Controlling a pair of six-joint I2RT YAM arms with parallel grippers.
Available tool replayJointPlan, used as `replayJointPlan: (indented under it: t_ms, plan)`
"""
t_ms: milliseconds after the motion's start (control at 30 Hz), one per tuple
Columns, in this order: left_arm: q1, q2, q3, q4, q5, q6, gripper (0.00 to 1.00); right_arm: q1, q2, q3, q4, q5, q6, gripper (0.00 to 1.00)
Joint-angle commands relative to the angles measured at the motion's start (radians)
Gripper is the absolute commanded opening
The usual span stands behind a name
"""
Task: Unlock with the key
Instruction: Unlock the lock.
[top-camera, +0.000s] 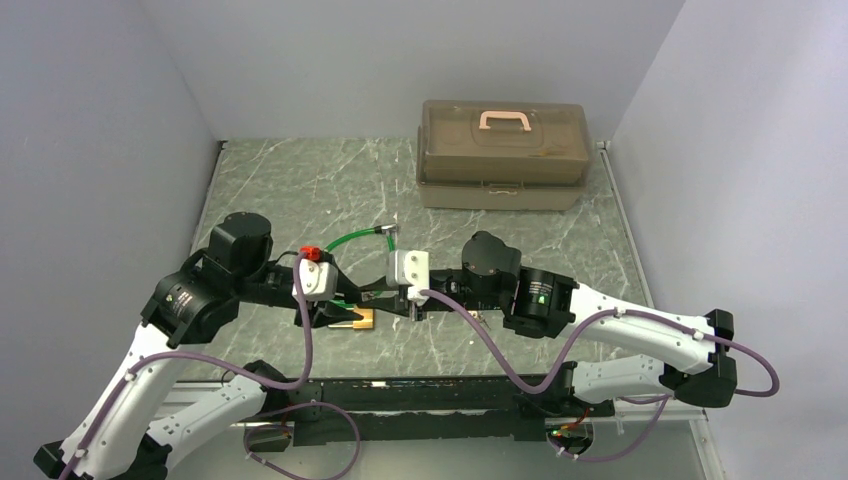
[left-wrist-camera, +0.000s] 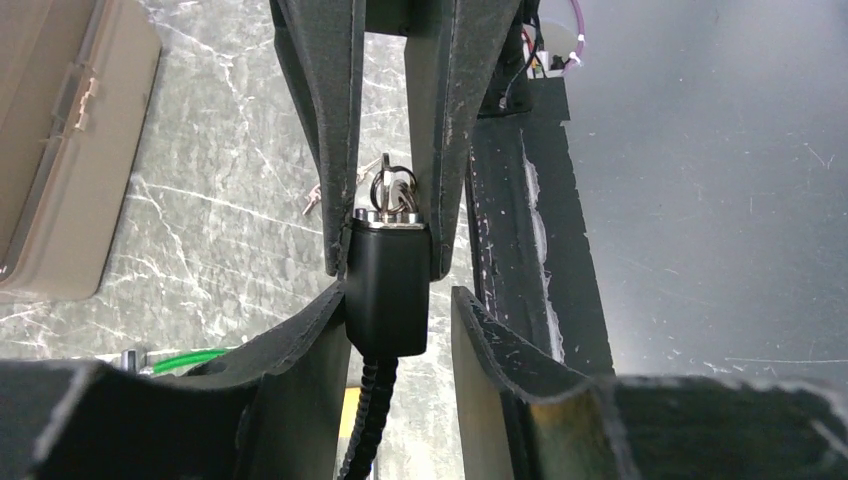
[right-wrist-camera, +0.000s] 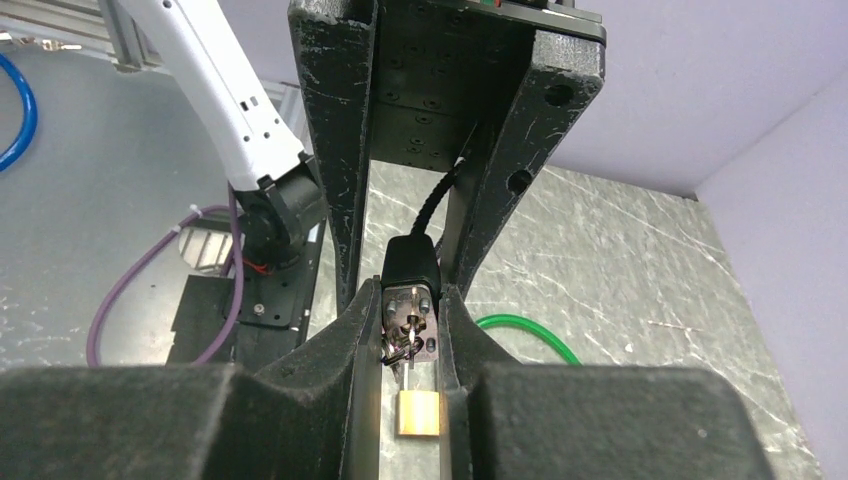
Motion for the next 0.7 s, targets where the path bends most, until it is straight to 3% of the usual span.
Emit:
replayJointPlan:
  t_ms: [0, 67, 133, 233, 400, 500, 667]
  plan:
    - [0.003, -0.01, 0.026, 0.025, 0.029, -0.006, 0.26, -0.004, -0.005, 0.022, 0.089, -0.028, 0.031, 0.0]
    - [0.005, -0.012, 0.026, 0.033, 0.032, -0.017, 0.12, -0.003, 0.0, 0.018, 0.091, -0.036, 0.038, 0.0]
    - [0.01, -0.017, 0.024, 0.033, 0.028, -0.023, 0.04, -0.003, 0.005, 0.024, 0.079, -0.02, 0.043, 0.13]
    - [0.012, -0.021, 0.018, 0.046, -0.004, -0.056, 0.03, -0.005, -0.02, 0.034, 0.065, 0.024, 0.035, 0.32]
    - [0.027, -0.023, 0.02, 0.126, -0.142, -0.183, 0.04, -0.007, -0.087, 0.051, 0.036, 0.085, 0.004, 0.49]
    - [0.043, -0.02, 0.026, 0.164, -0.198, -0.276, 0.09, -0.007, -0.126, 0.048, 0.023, 0.116, -0.01, 0.54]
    - [0.066, -0.031, -0.006, 0.181, -0.204, -0.319, 0.0, -0.008, -0.168, 0.021, 0.043, 0.158, 0.006, 0.53]
